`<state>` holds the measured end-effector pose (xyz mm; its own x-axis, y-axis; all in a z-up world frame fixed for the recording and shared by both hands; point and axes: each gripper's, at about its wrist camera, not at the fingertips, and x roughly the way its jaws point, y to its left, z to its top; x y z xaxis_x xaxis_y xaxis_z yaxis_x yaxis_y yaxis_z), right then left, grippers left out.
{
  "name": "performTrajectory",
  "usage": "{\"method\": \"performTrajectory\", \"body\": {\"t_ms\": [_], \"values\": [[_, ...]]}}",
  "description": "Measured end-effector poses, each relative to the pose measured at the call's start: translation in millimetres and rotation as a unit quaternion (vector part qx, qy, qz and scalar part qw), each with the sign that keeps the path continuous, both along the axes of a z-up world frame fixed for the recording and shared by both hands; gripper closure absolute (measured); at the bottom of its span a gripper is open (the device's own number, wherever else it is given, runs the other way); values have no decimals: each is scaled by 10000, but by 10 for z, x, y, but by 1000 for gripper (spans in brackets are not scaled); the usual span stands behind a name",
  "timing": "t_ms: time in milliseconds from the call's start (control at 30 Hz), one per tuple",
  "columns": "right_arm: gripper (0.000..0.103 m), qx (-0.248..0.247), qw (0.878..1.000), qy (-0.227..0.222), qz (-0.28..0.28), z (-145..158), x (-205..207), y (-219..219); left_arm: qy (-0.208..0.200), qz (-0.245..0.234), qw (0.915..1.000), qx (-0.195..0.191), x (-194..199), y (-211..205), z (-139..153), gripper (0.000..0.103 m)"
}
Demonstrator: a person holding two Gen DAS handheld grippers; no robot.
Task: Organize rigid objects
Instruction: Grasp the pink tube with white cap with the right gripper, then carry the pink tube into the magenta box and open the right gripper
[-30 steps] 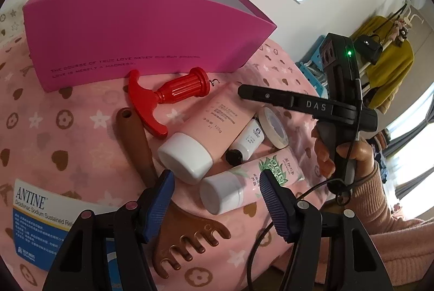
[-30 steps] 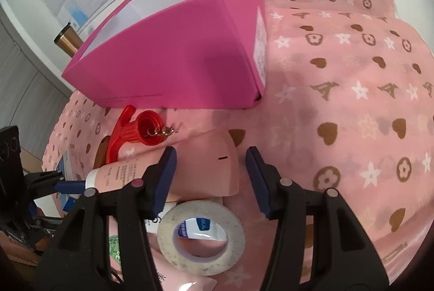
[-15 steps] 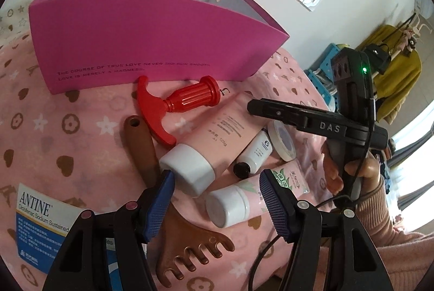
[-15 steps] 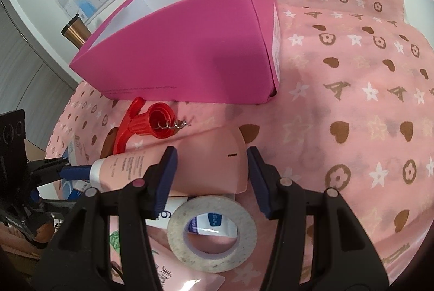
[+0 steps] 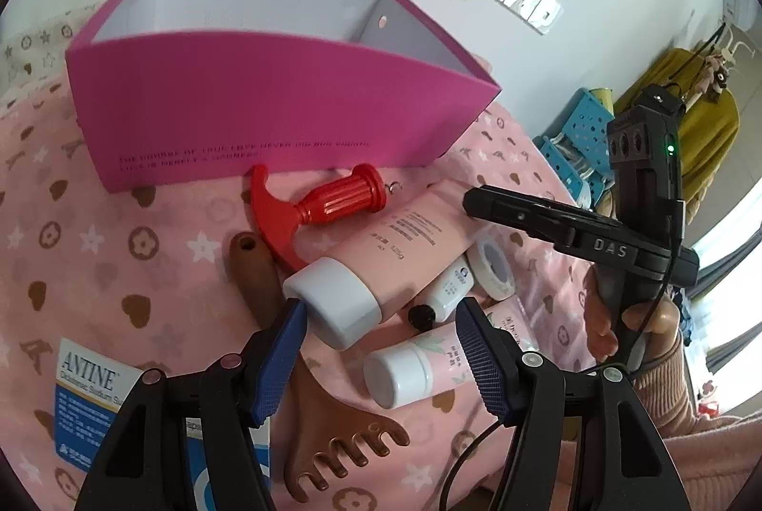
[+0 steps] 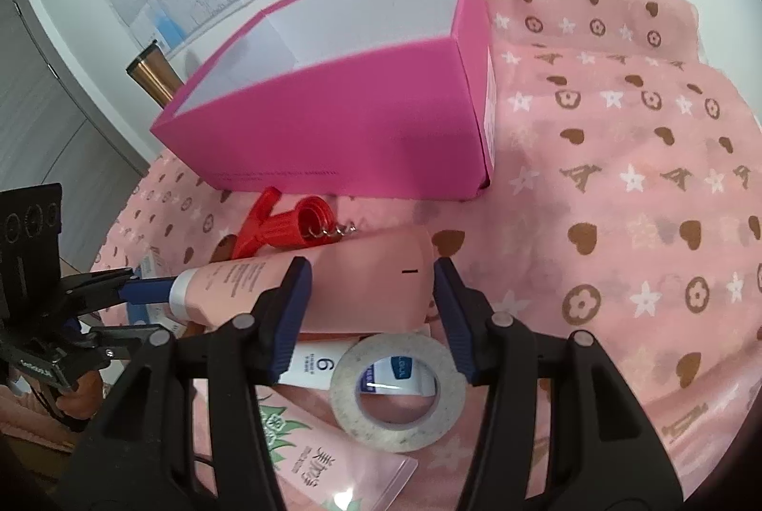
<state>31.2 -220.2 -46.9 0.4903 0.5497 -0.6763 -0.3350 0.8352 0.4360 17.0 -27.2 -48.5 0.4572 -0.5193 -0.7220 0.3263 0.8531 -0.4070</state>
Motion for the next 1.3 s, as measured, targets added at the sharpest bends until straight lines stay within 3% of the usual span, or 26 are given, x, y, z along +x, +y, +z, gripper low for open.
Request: {"method": "performTrajectory", "body": {"t_ms": [433, 733, 967, 1300], "values": [[47, 140, 9968, -775, -98, 582, -174, -47, -792, -23, 9969, 34, 10, 89, 479, 37], [47, 202, 9943, -1043, -127, 822, 0, -8, -1298, 101, 9914, 162, 255, 187, 808, 37], [47, 284, 9942, -1025, -134, 897, 258, -6, -1396, 146, 9899, 203, 522, 190, 932, 37], [47, 12, 9952, -952, -237, 876, 564, 19, -1263, 151, 9911, 397, 881, 136, 836, 37]]}}
